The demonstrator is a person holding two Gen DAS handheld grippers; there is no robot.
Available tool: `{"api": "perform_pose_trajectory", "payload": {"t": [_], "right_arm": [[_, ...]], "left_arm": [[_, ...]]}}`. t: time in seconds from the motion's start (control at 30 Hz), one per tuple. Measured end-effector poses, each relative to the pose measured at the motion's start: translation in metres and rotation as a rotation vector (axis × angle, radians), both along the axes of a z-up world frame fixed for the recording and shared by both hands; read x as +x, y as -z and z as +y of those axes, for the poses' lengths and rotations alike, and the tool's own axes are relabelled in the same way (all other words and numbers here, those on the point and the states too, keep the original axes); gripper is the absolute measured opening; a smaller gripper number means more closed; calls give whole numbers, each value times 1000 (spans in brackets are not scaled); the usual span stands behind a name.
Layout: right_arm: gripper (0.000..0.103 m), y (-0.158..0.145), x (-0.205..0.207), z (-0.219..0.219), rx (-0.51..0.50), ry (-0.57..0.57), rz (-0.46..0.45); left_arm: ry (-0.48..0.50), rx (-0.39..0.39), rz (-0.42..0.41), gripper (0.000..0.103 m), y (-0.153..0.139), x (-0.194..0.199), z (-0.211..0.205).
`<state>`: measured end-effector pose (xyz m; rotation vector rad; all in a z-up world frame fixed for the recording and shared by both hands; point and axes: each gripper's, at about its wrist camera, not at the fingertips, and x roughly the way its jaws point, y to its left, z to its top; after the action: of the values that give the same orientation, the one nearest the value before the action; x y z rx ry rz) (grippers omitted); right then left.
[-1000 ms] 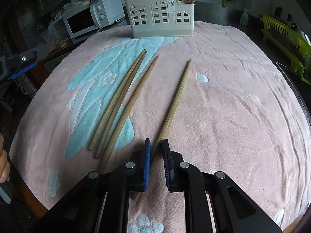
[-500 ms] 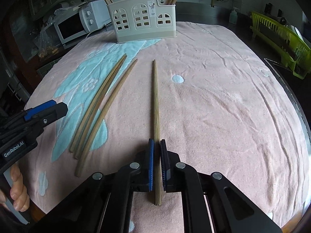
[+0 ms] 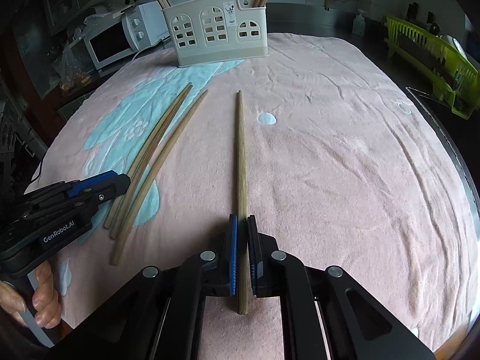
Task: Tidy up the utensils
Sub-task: 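Close the left tool on a chopstick while the right tool closes on another chopstick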
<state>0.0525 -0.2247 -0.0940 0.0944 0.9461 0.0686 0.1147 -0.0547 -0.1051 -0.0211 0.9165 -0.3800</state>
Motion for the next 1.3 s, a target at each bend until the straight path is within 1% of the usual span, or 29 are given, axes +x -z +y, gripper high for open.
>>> {"api": "perform_pose_trajectory", "payload": {"t": [0.1, 0.27, 0.33, 0.4, 0.47, 0.5, 0.8, 0.87, 0.97, 1.1, 1.2, 1.3], "right_arm": [[7, 0, -2, 1, -5, -2, -2], [8, 2, -4, 4, -23, -6, -15], [7, 2, -4, 4, -28, -11, -20], [7, 2, -4, 1, -13, -9, -20], [7, 1, -5, -1, -7, -9, -27], [7, -1, -6, -1, -6, -9, -30], [7, -6, -9, -6, -3, -4, -47], [7, -6, -8, -5, -5, -7, -46], [7, -6, -8, -5, -3, -6, -47], [6, -9, -9, -3, -9, -11, -57], [6, -16, -10, -3, -10, -15, -75], [6, -26, -12, -3, -12, -21, -101]], "left_arm": [[-13, 19, -2, 19, 0, 1, -3], [-26, 98, -33, 18, 1, -3, -15], [-29, 120, -43, 16, 1, -4, -18], [-32, 133, -46, 11, 0, -4, -17], [-29, 125, -36, 6, -2, -2, -15], [-25, 120, -32, 6, -2, -1, -13], [-2, 94, -5, 7, 0, 3, -8], [9, 84, 4, 9, 1, 4, -6], [20, 63, 14, 9, 1, 6, -3], [37, 80, 0, 7, 1, 5, -5], [49, 59, 0, 7, -1, 5, -3], [60, 44, -34, 6, -12, 0, 0]]}}
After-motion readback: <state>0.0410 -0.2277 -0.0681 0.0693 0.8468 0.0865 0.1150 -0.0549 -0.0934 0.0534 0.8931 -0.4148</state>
